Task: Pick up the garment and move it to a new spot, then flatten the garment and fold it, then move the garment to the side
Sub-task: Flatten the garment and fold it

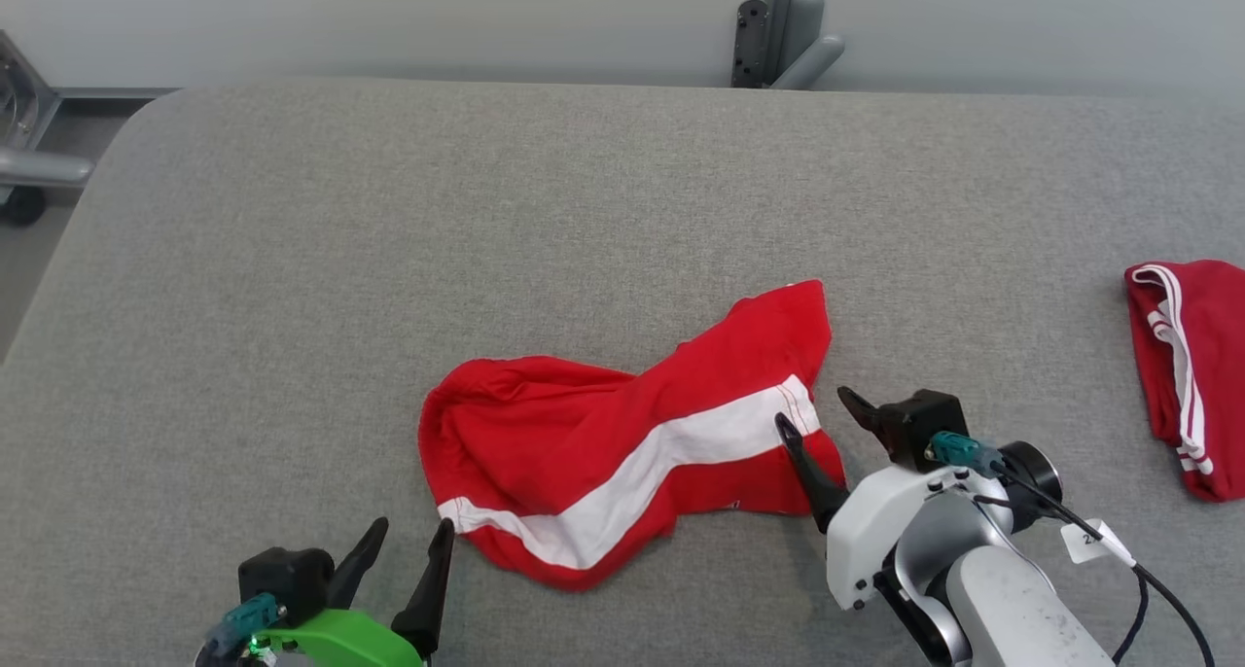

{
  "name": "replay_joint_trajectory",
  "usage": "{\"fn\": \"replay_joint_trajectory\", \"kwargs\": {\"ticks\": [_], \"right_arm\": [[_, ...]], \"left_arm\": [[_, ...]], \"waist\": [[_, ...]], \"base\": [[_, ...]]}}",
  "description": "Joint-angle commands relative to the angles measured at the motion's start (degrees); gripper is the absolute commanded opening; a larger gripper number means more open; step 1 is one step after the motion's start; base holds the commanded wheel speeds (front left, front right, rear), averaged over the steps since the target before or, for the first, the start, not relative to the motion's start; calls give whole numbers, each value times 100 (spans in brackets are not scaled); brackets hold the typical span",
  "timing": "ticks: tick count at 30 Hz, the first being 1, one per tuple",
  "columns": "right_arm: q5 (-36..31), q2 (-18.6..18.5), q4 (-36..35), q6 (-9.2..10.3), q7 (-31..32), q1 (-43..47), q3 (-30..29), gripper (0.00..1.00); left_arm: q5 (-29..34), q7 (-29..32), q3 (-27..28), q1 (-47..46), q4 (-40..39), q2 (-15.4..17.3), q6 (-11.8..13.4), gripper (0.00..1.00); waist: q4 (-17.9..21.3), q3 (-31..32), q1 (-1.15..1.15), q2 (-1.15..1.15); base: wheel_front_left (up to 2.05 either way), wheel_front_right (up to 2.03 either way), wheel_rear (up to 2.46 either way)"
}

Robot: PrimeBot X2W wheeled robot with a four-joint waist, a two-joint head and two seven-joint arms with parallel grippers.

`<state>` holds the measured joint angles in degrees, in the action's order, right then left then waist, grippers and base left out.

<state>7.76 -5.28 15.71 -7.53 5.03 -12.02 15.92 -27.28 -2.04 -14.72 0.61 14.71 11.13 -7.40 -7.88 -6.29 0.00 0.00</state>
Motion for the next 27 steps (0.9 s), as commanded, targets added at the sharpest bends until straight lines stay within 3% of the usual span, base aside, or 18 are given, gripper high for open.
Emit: {"fn": "replay_joint_trajectory", "kwargs": {"ticks": [1,10,27], "right_arm": [[54,-18,27,9,75,-43,25,100],[125,-46,37,9,303,-103,111,100],[129,-54,-11,9,241,-186,276,100]], "left_arm": [[-84,86,-26,-117,6,-1,-11,100],[-432,372,-182,-377,227,-110,-12,100],[-854,114,-569,-742,812,5,-12,100]], "waist": [[-111,-118,0,0],[-122,-345,0,0],[-48,-501,0,0]], "base": [[0,0,0],[0,0,0],[0,0,0]]}}
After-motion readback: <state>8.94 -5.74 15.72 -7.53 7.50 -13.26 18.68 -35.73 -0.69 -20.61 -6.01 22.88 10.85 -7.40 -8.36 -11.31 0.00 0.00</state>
